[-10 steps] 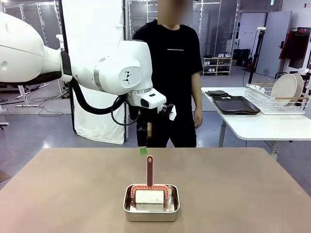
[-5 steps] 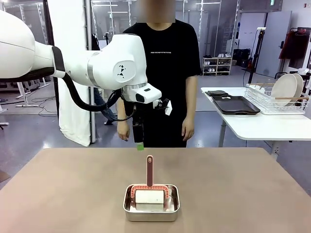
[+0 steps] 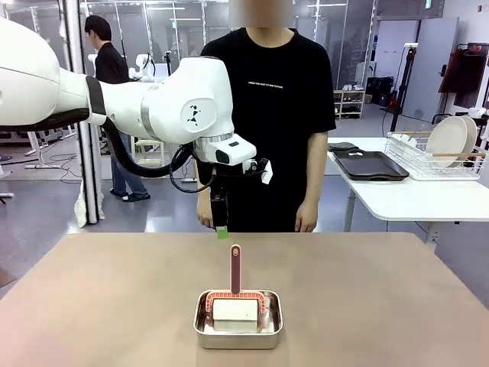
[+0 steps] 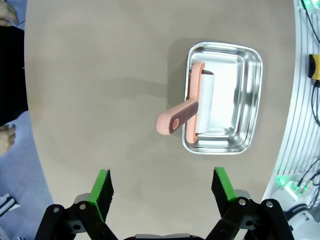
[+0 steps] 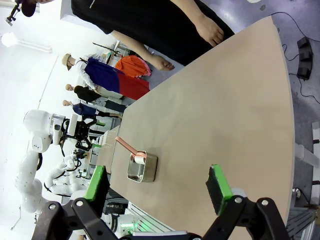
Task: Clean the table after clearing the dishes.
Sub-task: Place the Lint Roller back on top of the Airtight Container.
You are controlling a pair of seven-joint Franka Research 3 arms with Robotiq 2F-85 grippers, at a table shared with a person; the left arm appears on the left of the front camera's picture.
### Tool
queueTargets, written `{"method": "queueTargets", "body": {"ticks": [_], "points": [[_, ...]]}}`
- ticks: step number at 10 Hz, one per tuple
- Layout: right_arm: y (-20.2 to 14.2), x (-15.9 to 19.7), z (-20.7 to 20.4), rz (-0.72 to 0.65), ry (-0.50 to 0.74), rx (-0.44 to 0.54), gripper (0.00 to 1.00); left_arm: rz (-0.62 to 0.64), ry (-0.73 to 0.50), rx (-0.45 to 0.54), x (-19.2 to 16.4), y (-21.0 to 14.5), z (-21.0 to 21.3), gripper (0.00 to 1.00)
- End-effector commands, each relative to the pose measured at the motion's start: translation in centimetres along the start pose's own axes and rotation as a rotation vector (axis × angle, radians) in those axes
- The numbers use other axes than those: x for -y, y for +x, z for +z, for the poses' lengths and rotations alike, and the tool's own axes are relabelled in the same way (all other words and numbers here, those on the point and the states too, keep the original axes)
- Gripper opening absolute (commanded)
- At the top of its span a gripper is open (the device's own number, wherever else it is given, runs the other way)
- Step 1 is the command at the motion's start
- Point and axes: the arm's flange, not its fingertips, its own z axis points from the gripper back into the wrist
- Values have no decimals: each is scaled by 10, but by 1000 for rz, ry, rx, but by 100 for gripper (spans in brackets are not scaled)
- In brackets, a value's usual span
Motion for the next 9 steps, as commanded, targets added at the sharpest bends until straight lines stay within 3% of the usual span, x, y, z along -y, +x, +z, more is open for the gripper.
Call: {"method": "queueTargets", "body": {"ticks": [1,5,6,7,9], "points": [[0,-3,1,3,-2,2,100,-2,14,-6,-1,0,2,100],[0,-3,1,3,-2,2,100,0,2,1,0,0,1,100],[0,-3,1,3,-2,2,100,109,-1,20,-13,-13,13,100],[0,-3,1,3,-2,2,100,224,-78,83,-19,-37,27,100],[0,-3,1,3,-2,2,100,491,-215,271,-26,-119,51,100]]}}
